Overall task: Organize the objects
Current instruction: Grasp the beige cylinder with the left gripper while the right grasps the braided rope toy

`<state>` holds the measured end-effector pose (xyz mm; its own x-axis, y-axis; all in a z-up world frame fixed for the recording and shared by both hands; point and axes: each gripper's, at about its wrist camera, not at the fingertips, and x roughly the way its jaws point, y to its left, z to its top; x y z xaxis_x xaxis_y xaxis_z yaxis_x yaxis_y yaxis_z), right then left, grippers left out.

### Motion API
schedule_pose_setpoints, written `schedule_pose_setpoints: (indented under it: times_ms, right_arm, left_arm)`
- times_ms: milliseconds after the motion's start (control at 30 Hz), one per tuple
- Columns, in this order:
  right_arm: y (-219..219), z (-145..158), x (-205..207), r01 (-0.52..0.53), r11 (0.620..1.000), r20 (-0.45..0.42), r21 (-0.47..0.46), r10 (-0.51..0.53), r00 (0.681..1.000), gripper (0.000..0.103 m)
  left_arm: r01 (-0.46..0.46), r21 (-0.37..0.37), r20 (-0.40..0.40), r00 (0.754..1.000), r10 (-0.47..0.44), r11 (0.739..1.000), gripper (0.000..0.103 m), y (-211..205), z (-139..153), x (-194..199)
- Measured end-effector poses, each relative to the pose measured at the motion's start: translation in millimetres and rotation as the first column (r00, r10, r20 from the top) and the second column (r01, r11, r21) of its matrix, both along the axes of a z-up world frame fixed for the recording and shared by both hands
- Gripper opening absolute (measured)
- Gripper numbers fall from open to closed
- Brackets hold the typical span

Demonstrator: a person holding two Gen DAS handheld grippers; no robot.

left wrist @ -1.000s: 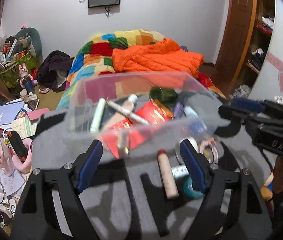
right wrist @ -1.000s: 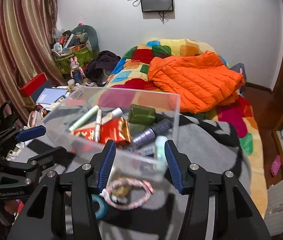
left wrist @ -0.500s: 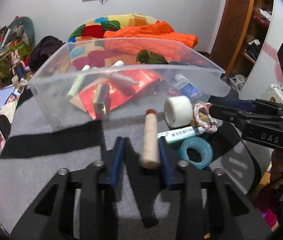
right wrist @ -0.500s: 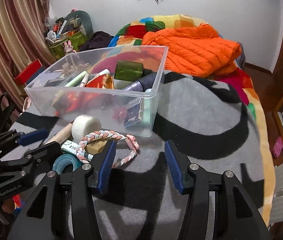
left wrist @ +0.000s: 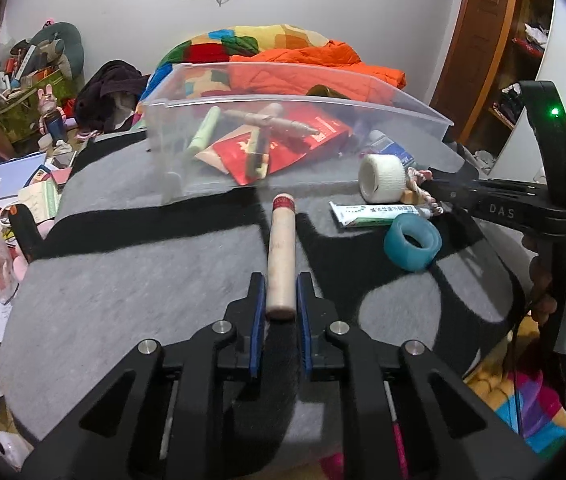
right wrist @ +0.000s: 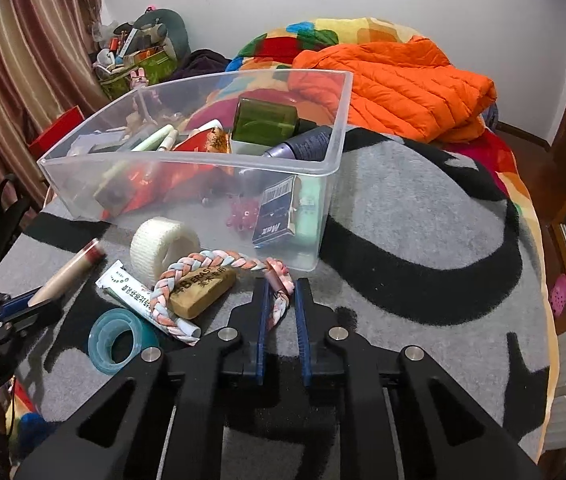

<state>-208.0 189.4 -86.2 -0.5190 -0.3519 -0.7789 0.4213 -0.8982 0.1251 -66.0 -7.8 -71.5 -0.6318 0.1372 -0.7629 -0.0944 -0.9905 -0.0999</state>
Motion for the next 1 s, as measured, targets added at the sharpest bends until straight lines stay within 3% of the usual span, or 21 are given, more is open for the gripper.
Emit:
schedule_pose_setpoints:
  times_ms: [133,300,433,600,767,800,1000]
  right_arm:
    - [8,4,8,0.012,1.0,-0.001,-0.011,-0.012,1.0,0.009]
    - [16,14,17,0.018,1.0,-0.021,0.014,-0.018,1.0,0.009]
    - [14,17,11,0.003,1.0,-0.019,0.022,-0.003,1.0,0.015]
    - [-1,5,-2,-0.026,0.997,-0.004,0.068,0.027,1.0,0.021]
    - [-4,-1,-2,-0.02,0.997,-0.018,0.076,0.021,1.0,0.02]
    - [-3,-1,-1,-0.019,0.998,-0.016,0.063,0.02,1.0,0.012]
    - [9,9,10,0.013,1.0,-0.046,0.021,-0.012,0.999,0.011]
  left_arm:
    - [0.0,-0.03,-0.004,1.0,-0.001,1.0,0.041,1,0,-2]
    - [-0.001,-0.066,-0.018,1.0,0.0,0.998,0.042,6,-3,-19]
    - [-0.023,-0.082,-0.034,0.999,0.02,0.996,0.036,8,-5,-35]
    - [-0.024,-0.076,-0.046,0.999,0.02,0.997,0.015,6,-6,-43]
    - [-0.03,-0.062,-0.055,0.998,0.027,0.998,0.014,4,-6,-40]
    - [-0.033,-0.061,-0.057,0.998,0.029,0.998,0.014,4,-5,-38]
    - [-0.051,-0.039,-0.089,0.995,0.048,0.998,0.015,-1,10,-26]
